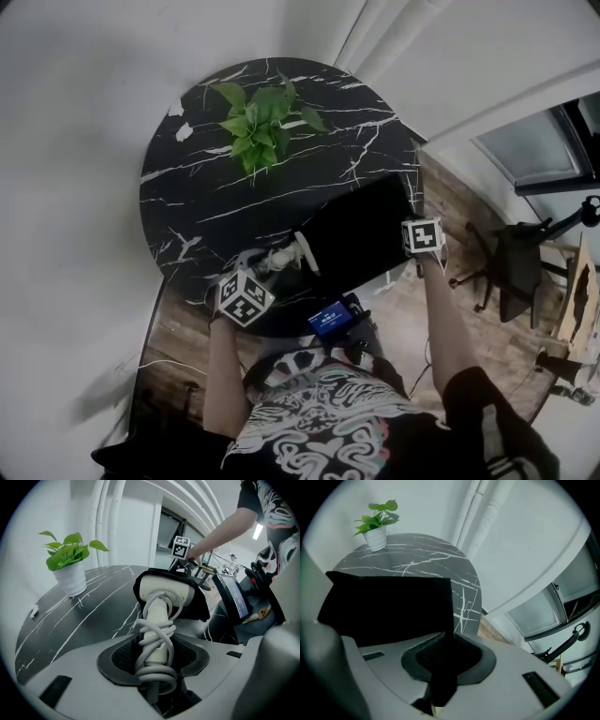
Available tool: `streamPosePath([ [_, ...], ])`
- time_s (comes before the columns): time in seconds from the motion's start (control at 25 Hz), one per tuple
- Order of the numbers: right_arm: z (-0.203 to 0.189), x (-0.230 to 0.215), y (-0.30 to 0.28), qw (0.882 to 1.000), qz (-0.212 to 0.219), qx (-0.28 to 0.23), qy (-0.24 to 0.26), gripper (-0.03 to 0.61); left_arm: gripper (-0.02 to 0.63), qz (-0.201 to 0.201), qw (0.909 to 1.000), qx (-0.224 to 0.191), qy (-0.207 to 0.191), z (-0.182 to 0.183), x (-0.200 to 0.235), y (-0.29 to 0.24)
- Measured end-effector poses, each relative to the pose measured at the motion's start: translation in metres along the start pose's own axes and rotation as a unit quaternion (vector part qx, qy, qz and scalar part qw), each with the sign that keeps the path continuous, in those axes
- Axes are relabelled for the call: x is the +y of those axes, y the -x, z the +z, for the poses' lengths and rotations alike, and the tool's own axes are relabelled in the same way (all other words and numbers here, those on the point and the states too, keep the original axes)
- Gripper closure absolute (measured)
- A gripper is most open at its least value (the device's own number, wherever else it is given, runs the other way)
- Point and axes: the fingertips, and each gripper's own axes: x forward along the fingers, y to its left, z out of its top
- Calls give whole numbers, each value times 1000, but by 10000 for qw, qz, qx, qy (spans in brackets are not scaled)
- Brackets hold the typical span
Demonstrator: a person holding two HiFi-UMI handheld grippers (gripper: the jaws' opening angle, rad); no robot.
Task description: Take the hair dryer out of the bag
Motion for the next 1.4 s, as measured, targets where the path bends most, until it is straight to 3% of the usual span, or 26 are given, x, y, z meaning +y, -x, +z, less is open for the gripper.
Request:
streamPosePath([
  [0.08,13,-6,17,9984,-135,-446,-311,542,413,-27,10000,18,42,0,-1,0],
  [0.16,30,3,42,9926,79,-952,-743,492,413,-36,10000,24,40,1,-1,0],
  [0.28,55,69,72,9801,1147,-1424,-769,465,413,-23,10000,21,30,-2,2,1],
  [0.4,59,132,70,9748,1803,-1300,-210,465,413,5,10000,15,47,-2,0,0],
  [0.56,35,166,40,9725,2232,-626,-222,465,413,22,10000,13,46,-2,-1,0],
  [0.72,29,170,36,9760,2069,-675,46,474,413,52,10000,3,60,-3,-1,1],
  [1.4,29,170,32,9770,2014,-695,86,474,413,223,9991,76,357,-34,-4,22],
])
